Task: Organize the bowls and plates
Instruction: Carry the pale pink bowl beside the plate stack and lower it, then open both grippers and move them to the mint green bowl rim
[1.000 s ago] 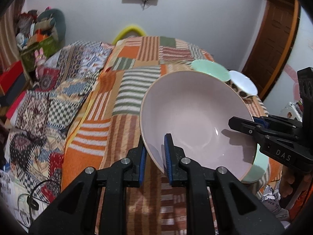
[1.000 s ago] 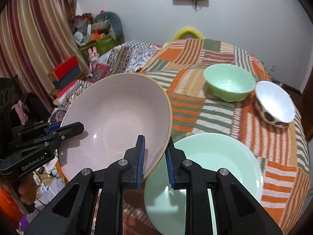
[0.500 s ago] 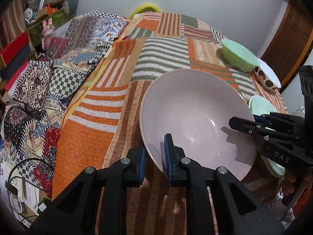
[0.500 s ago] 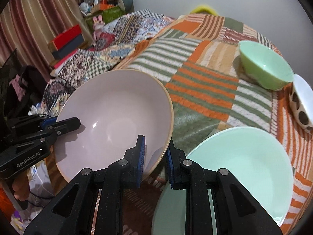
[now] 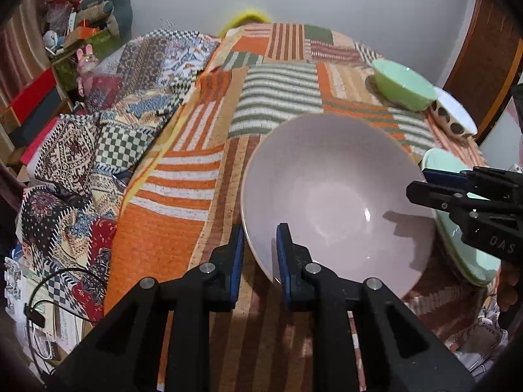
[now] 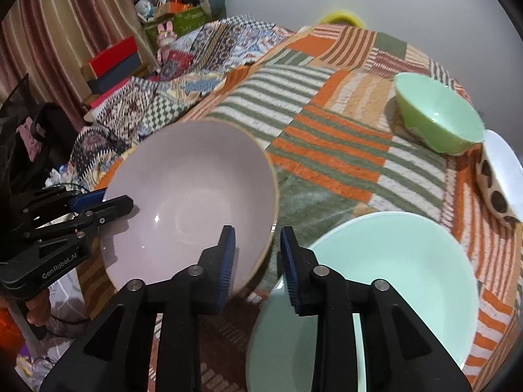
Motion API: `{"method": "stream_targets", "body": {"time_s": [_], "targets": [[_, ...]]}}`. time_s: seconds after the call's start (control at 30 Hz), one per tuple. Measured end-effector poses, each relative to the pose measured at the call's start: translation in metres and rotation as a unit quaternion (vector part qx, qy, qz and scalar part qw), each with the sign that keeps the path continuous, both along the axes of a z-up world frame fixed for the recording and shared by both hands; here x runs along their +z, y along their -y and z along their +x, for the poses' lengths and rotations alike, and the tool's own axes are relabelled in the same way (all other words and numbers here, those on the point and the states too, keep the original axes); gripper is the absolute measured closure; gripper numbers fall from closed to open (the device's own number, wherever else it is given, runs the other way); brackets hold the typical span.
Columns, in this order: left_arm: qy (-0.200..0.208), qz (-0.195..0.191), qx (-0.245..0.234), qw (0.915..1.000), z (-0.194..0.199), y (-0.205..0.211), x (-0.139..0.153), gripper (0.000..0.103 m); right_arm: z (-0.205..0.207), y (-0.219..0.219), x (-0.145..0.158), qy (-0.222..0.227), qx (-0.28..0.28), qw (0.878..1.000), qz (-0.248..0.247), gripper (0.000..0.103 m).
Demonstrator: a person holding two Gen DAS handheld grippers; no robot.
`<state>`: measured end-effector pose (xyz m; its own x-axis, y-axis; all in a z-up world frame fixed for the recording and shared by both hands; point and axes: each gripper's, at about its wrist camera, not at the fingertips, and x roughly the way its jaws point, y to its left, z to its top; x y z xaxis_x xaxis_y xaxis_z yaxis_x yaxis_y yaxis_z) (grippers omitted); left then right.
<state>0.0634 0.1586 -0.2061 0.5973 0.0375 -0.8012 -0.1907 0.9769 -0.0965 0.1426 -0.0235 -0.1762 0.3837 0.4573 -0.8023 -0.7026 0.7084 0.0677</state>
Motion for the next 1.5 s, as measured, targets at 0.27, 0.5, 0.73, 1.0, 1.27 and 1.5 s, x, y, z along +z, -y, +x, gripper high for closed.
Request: {"method": "stream_targets", "body": {"time_s": [0.27, 0.5, 0.73, 1.0, 1.27, 1.5], "targets": [[0.06, 0.014, -0.01, 0.998, -0.009, 0.017, 0.052, 0.064, -0.01, 0.032, 0.039, 0.047, -0.025, 0.998, 0.037, 0.069], [0.114, 0.022, -0.038, 0.9925, 0.002, 0.044, 0.099, 0.046, -0.001, 0.068, 0.071, 0.082, -0.066, 0.992, 0.069, 0.066], [0.148, 0.012, -0.041, 0.988, 0.031, 0.064, 0.131, 0.035, 0.026, 0.104, 0.093, 0.102, -0.121, 0.983, 0.091, 0.066], [0.137, 0.025, -0.047, 0.9891, 0.088, 0.076, 0.129, 0.035, 0.074, 0.115, 0.087, 0.094, -0.166, 0.978, 0.088, 0.066], [0.106, 0.028, -0.066, 0.9918, 0.139, 0.078, 0.097, 0.035, 0.126, 0.105, 0.053, 0.052, -0.192, 0.977, 0.072, 0.066], [0.081, 0.016, -0.079, 0.9934, 0.169, 0.077, 0.075, 0.035, 0.155, 0.102, 0.033, 0.021, -0.21, 0.976, 0.059, 0.066]]}}
